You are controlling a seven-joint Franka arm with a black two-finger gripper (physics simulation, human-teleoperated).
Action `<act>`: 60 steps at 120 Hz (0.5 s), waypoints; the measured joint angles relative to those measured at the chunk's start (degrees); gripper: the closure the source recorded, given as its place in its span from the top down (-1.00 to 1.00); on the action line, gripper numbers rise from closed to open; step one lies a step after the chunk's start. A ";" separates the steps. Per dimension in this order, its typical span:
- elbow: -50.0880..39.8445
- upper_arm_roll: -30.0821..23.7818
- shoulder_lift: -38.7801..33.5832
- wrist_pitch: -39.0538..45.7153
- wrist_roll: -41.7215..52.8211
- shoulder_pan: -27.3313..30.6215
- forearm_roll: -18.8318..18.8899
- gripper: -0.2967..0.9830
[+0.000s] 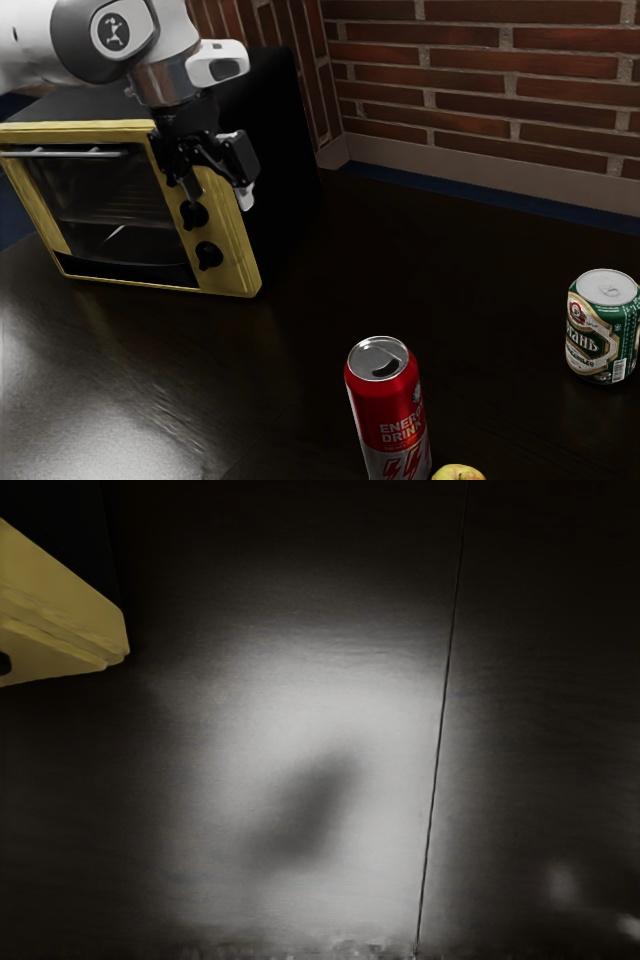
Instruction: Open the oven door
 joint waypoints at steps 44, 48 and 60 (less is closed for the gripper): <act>5.22 8.08 -7.12 -0.44 16.78 -1.91 12.83 0.53; 5.14 7.77 -7.03 0.06 19.70 -0.20 16.55 0.53; 0.96 7.04 -9.50 2.01 27.64 4.30 23.71 0.54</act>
